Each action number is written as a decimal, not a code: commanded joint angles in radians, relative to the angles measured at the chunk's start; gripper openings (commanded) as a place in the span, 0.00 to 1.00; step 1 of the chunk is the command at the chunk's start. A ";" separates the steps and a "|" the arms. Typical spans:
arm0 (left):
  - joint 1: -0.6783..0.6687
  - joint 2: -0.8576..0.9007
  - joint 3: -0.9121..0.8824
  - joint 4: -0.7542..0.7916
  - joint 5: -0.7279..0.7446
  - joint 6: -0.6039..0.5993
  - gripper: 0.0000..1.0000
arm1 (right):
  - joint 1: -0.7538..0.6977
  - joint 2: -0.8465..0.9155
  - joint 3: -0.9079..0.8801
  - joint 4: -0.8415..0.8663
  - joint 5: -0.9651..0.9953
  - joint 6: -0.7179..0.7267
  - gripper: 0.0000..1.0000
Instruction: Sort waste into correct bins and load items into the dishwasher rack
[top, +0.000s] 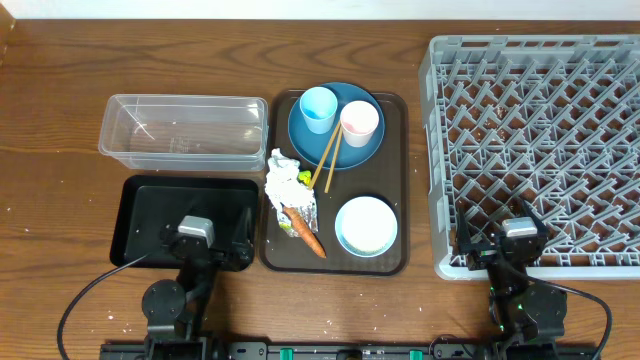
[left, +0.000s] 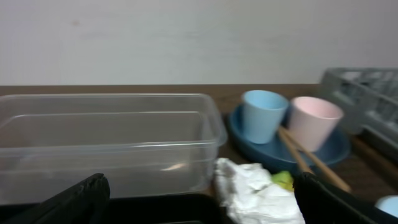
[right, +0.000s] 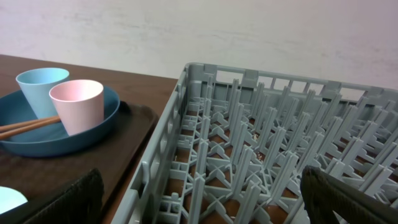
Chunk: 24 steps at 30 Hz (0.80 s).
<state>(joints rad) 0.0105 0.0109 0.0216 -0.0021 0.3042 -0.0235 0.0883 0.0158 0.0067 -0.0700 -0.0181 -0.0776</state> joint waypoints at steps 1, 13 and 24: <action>0.003 -0.006 -0.015 -0.012 0.284 -0.084 0.98 | -0.003 0.002 -0.001 -0.005 0.007 -0.002 0.99; 0.003 -0.006 0.095 -0.026 0.565 -0.360 0.98 | -0.003 0.002 -0.001 -0.005 0.007 -0.002 0.99; 0.003 0.051 0.480 -0.384 0.422 -0.325 0.98 | -0.003 0.002 -0.001 -0.005 0.007 -0.002 0.99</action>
<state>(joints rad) 0.0105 0.0380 0.4129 -0.3325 0.7940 -0.3611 0.0883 0.0177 0.0067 -0.0696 -0.0181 -0.0776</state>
